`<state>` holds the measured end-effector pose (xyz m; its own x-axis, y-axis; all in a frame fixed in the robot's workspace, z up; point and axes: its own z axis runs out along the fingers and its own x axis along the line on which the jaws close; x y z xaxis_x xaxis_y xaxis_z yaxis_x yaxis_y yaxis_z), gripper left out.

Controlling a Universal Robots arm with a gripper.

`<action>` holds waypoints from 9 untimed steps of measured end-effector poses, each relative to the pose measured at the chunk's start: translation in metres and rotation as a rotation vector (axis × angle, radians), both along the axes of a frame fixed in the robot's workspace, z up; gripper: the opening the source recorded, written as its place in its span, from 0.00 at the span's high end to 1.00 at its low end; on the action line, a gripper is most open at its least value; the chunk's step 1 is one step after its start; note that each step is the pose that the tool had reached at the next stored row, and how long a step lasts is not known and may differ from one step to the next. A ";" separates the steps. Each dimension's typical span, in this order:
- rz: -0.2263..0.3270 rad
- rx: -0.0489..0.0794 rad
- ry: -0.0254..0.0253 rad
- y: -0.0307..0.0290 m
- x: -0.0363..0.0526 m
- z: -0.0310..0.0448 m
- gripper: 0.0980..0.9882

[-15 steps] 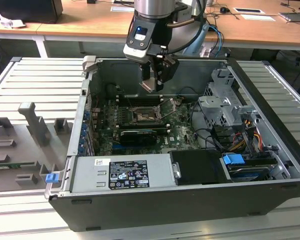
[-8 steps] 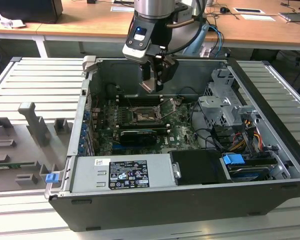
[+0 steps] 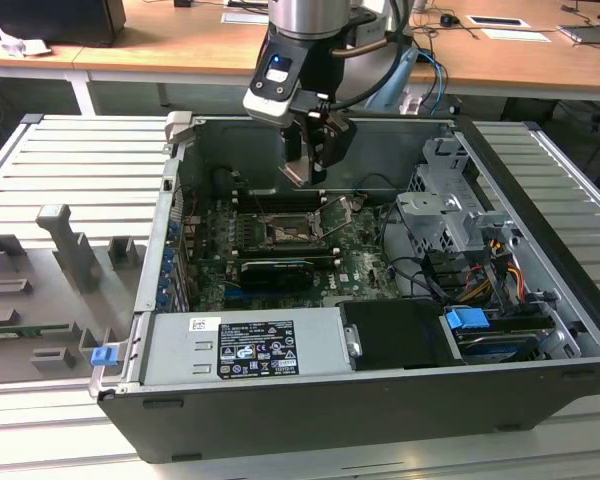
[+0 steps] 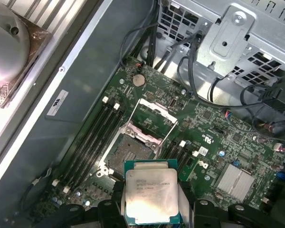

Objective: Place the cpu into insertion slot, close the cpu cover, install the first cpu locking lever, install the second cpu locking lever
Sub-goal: 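Place the cpu into insertion slot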

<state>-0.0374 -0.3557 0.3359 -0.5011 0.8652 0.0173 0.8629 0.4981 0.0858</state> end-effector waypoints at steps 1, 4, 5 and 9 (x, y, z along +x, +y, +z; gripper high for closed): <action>-0.003 0.000 0.0000 0.0000 0.0000 -0.0002 0.52; -0.021 0.000 0.0000 0.0000 0.0000 -0.0007 0.52; -0.044 0.000 -0.0001 0.0000 0.0000 -0.0012 0.52; -0.149 0.000 0.0000 0.0000 0.0000 -0.0035 0.52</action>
